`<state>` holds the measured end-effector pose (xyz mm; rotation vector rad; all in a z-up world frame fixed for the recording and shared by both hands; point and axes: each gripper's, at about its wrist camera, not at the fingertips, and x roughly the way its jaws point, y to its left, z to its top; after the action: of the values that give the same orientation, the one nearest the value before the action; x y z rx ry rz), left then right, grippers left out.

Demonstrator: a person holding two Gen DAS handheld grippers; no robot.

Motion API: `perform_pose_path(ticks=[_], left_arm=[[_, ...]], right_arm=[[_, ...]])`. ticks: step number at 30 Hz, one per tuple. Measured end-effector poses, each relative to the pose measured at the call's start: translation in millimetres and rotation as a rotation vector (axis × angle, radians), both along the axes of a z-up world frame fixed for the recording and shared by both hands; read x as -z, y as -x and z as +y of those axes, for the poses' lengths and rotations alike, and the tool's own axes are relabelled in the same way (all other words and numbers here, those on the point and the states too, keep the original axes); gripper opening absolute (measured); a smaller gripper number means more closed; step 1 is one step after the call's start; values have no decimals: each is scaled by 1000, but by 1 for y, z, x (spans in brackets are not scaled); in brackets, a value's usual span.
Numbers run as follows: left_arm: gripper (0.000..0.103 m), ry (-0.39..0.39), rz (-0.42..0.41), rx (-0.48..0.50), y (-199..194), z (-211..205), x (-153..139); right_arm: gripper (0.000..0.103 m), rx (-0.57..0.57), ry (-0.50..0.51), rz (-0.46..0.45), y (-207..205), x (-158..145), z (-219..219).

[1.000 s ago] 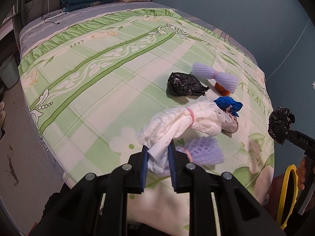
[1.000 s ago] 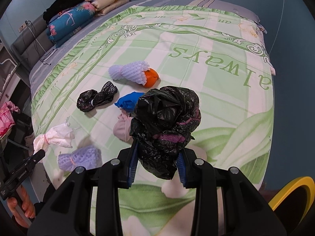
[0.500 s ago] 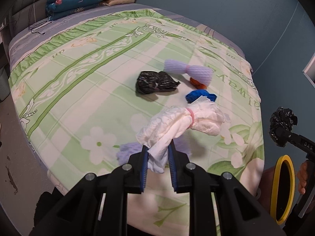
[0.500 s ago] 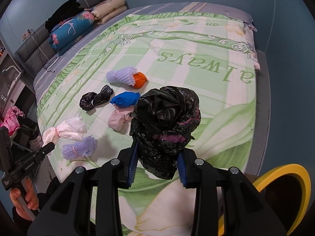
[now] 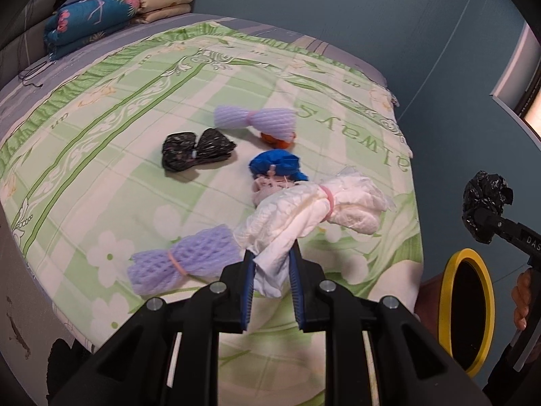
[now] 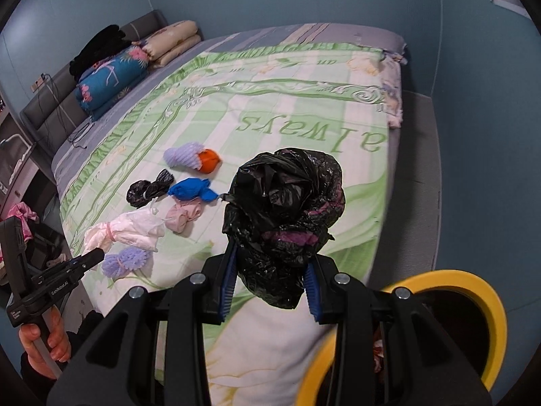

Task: Collect trash
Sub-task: 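Carry the white tissue and black bag over the yellow-rimmed bin with both tools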

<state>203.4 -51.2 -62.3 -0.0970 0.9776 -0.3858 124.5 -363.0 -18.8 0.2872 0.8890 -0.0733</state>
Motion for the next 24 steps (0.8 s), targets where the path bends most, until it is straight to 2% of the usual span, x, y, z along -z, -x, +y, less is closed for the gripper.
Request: perform_pose_path(ticks=[13,24], left_arm=[[18,20,-18,169,23,-70,-14],[18,32,2,349,50,-136,-10]], right_arm=[[33,97,8,-34,45,-18,-42],[33,213,12,-27,89,-16,-78]])
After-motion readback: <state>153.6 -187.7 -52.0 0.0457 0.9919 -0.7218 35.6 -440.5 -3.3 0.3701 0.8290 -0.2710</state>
